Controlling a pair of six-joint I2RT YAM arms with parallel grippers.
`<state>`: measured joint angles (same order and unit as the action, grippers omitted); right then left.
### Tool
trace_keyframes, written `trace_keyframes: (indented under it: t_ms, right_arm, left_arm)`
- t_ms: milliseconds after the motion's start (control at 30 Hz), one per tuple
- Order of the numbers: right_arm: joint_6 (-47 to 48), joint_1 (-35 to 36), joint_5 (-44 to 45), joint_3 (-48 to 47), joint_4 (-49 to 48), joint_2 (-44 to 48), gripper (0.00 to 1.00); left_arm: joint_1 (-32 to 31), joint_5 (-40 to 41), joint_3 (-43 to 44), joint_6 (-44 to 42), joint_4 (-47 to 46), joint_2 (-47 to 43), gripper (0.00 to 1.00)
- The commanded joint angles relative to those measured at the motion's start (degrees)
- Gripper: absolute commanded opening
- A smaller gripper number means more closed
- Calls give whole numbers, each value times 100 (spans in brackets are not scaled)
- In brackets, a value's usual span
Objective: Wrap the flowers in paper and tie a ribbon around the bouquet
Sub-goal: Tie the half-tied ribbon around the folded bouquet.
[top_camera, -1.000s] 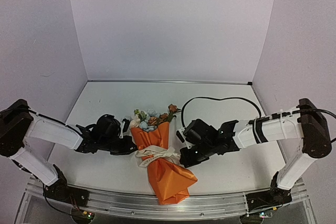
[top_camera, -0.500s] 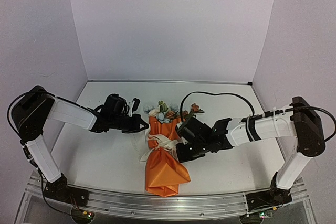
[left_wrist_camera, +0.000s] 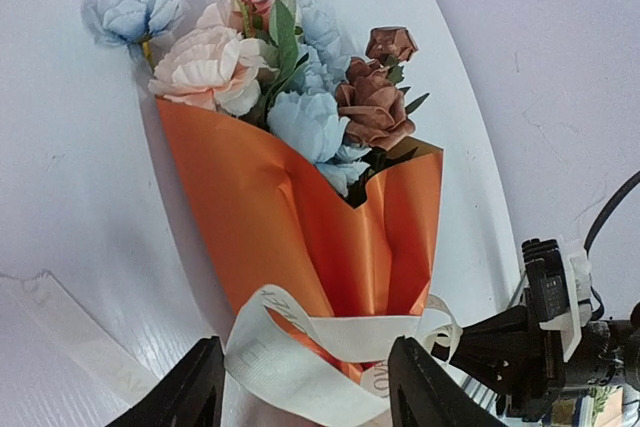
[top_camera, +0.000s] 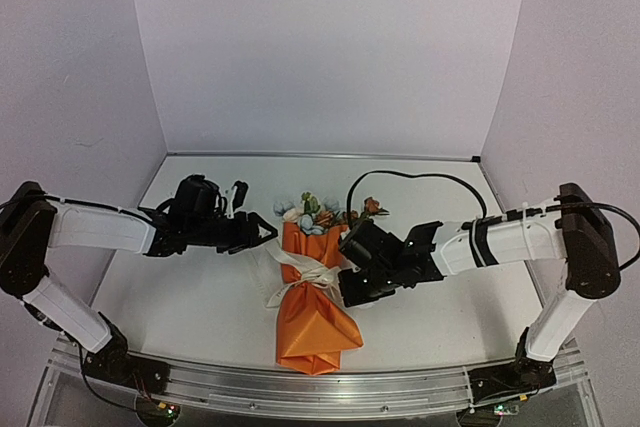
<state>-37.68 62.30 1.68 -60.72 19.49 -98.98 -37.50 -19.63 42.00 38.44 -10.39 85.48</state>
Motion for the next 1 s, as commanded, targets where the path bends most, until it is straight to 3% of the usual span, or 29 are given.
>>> trace_keyframes:
  t_ms: [0,200,567,967]
  right_arm:
    - [15,-16,100,-236,99,177,0]
    - [6,-12,95,-229,107,171,0]
    - [58,-16,22,-221,99,151,0]
    - [78,-10,0,-308,90,70,0]
  left_arm:
    - [4,59,-318,594,206,-487,61]
    - [-1,-146,-705,1321,339,-962,66]
    - [-107,-586,-1214,3410,-1127,-784,63]
    - [-466,-256,-850,3947,-664,-324,58]
